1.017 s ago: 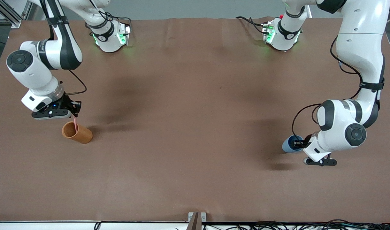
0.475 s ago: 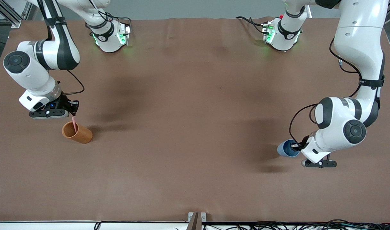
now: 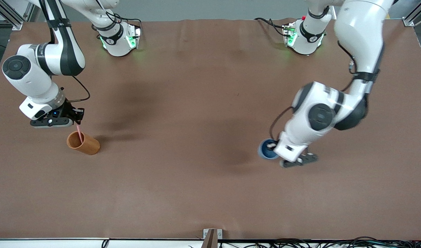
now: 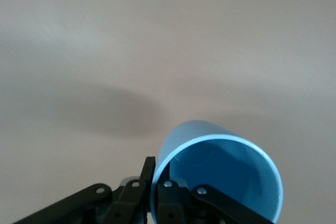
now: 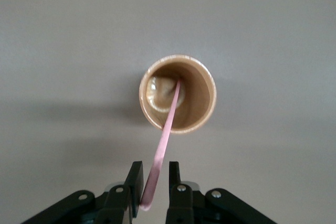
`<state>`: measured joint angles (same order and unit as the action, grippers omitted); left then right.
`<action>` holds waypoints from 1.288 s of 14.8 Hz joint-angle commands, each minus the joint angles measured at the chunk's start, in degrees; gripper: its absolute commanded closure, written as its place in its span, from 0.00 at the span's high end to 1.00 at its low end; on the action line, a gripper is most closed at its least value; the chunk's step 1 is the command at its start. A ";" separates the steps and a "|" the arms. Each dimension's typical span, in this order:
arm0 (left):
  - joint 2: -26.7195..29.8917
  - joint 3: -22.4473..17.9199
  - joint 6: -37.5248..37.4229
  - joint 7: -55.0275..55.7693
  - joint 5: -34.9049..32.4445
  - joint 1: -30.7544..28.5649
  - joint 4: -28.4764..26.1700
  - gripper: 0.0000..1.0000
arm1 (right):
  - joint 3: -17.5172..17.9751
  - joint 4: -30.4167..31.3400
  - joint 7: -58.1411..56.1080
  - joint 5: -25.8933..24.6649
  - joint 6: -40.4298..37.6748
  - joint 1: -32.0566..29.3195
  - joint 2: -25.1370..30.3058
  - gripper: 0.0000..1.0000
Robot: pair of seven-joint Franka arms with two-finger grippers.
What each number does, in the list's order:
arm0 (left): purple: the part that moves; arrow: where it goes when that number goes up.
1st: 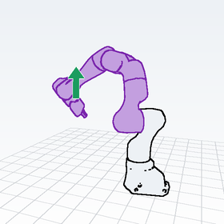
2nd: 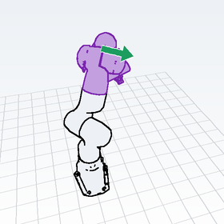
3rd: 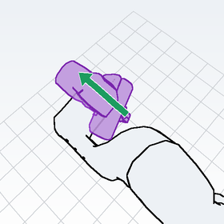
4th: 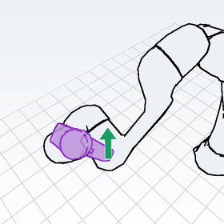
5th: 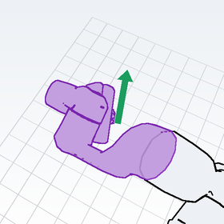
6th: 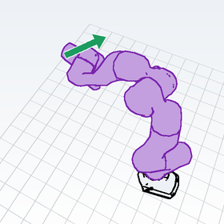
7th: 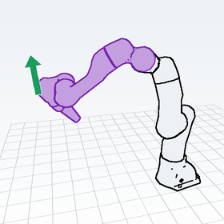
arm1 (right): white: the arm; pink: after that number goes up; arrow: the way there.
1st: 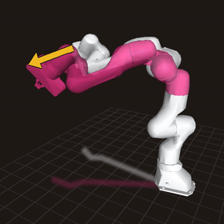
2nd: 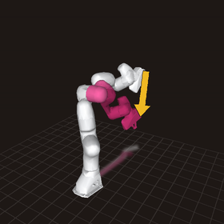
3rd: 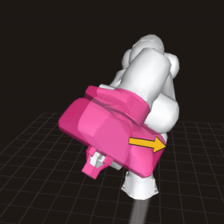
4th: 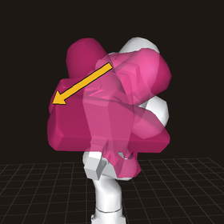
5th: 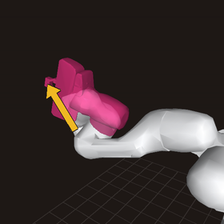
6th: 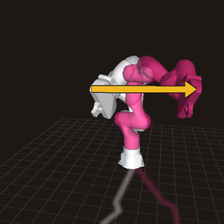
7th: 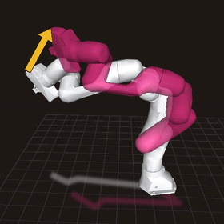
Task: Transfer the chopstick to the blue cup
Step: 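Carry the blue cup with the left gripper toward the table middle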
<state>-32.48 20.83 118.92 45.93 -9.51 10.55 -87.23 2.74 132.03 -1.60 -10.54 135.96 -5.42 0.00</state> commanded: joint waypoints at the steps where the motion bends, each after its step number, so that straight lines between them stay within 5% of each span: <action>1: -4.07 0.96 -1.32 9.32 -2.27 5.16 4.60 0.01 | 0.60 1.56 0.72 -0.89 -0.61 -0.90 0.88 0.27; 5: -6.80 1.05 -1.23 16.29 -2.18 11.85 7.51 0.01 | 0.60 1.04 0.81 -0.89 -0.79 -0.90 0.44 0.22; 13: -9.70 0.96 4.38 20.34 -2.80 13.27 4.62 0.04 | 0.60 -0.02 0.81 -0.80 0.09 -0.99 0.35 0.20; 19: -10.14 0.96 6.59 20.34 -5.87 12.83 1.71 0.09 | 0.60 -0.72 0.81 -0.80 -0.96 -1.08 0.44 0.03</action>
<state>-43.13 21.58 124.56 65.30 -14.06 23.69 -84.51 2.69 131.64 -1.47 -10.54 135.65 -5.54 -0.34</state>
